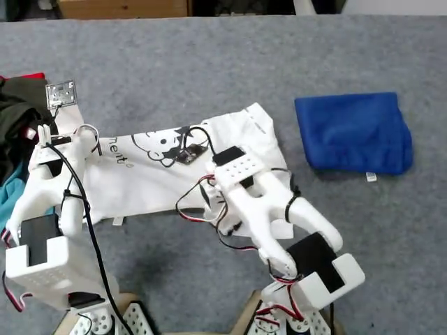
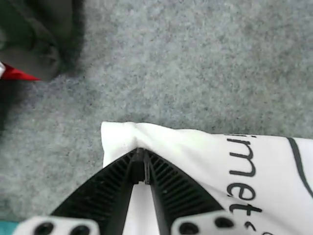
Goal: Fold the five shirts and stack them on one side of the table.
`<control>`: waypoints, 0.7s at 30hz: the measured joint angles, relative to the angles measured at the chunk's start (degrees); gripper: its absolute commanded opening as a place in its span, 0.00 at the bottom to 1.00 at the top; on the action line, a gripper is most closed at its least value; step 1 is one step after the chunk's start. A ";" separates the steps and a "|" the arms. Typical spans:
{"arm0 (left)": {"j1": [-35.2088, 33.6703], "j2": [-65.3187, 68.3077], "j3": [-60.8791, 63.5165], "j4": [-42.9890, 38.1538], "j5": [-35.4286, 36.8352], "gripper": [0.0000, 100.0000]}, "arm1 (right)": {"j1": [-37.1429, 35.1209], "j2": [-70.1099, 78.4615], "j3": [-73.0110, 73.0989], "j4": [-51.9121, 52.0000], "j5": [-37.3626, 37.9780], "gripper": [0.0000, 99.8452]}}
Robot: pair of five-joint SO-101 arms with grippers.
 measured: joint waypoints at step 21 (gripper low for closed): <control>0.00 5.01 -5.01 3.69 -0.18 0.03 | 20.22 40.44 -51.78 -20.84 6.51 0.05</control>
